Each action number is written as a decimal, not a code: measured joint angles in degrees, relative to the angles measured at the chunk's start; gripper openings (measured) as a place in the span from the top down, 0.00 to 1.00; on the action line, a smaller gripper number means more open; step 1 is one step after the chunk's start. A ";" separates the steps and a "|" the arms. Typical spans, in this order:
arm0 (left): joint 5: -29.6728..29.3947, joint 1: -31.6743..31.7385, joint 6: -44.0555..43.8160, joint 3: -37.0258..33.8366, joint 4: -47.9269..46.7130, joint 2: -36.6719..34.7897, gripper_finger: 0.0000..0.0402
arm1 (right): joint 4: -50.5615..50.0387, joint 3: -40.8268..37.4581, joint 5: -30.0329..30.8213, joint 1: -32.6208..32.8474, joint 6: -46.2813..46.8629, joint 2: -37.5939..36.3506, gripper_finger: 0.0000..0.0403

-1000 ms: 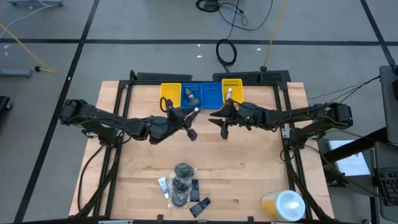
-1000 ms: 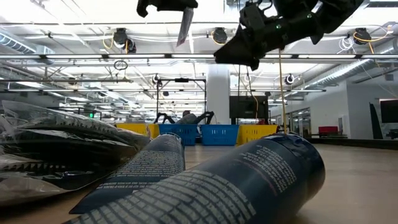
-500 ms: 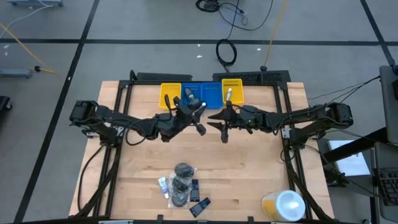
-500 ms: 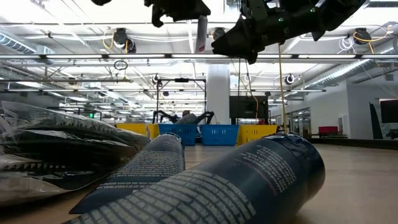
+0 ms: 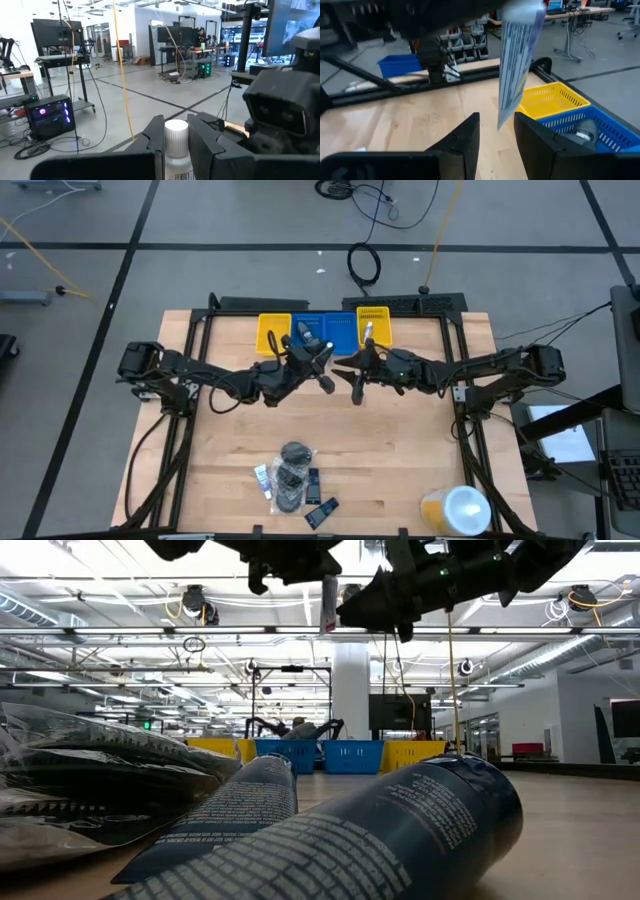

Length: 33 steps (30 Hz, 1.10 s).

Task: Pick & Place Travel size toiletries
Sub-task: Put the white toothpaste into the right yellow bin

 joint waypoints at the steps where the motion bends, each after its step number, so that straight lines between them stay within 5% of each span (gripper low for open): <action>1: 0.01 0.00 0.00 0.00 0.06 0.00 0.90 | 0.23 0.00 0.06 0.00 -0.09 -0.01 0.71; 33: 2.64 -0.02 -3.67 0.00 2.08 0.00 0.90 | 3.45 0.00 0.06 0.63 1.40 -0.01 0.71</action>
